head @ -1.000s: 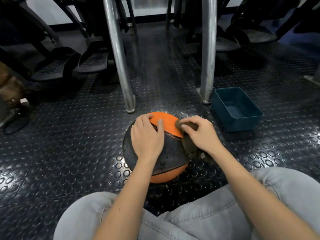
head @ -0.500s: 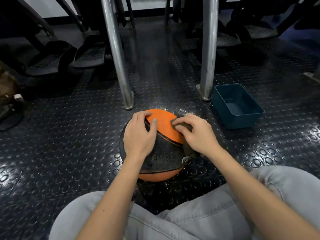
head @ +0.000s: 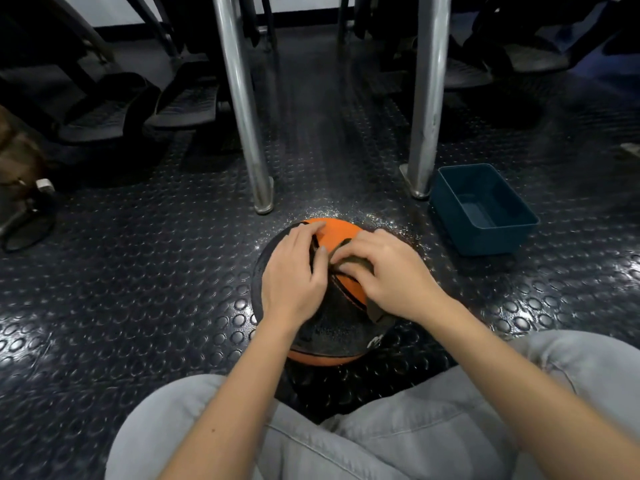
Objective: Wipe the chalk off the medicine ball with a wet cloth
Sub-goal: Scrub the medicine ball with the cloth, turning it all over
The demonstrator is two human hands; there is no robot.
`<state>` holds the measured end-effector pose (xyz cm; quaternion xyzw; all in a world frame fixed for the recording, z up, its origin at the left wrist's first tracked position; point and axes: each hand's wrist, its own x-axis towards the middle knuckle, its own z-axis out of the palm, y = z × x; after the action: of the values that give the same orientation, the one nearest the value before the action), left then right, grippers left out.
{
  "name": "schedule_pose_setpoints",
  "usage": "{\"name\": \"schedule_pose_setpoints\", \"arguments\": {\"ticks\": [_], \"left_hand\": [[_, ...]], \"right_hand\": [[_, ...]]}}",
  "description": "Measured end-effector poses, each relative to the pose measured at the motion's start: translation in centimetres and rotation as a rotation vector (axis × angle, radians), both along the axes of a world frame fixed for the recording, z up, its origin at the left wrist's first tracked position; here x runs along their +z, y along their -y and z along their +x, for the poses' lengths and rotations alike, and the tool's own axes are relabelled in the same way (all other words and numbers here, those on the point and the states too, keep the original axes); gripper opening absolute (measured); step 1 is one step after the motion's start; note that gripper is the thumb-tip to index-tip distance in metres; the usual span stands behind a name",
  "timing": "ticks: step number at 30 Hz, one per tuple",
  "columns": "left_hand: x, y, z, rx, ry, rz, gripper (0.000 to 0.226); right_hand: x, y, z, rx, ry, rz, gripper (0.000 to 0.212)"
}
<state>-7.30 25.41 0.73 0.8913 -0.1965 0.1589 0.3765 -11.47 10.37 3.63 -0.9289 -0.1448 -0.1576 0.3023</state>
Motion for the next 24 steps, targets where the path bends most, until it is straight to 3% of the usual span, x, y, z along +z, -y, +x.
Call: {"name": "schedule_pose_setpoints", "arguments": {"ticks": [2,7,9,13,20,24], "left_hand": [[0.1,-0.3,-0.2,-0.011,-0.039,-0.025,0.045],[0.4,0.6,-0.6,-0.014,-0.038,0.009,0.049],[0.4,1.0,-0.6,-0.004,-0.019,0.033,0.049],[0.2,0.8,-0.4,-0.023,-0.01,0.003,0.048],[0.2,0.5,-0.9,-0.02,-0.011,-0.013,0.049],[-0.1,-0.1,-0.7,-0.02,-0.014,-0.014,0.05]], "right_hand": [[0.1,0.5,0.7,-0.013,-0.028,0.01,0.012],[-0.5,3.6,4.4,-0.324,-0.198,0.152,0.015],[-0.4,2.9,3.2,-0.291,-0.17,0.126,0.014],[0.4,0.5,0.1,-0.02,-0.025,-0.012,0.012],[-0.9,3.9,4.7,-0.343,-0.238,0.163,0.018],[0.5,0.9,1.4,-0.135,-0.076,0.042,0.014]]}}
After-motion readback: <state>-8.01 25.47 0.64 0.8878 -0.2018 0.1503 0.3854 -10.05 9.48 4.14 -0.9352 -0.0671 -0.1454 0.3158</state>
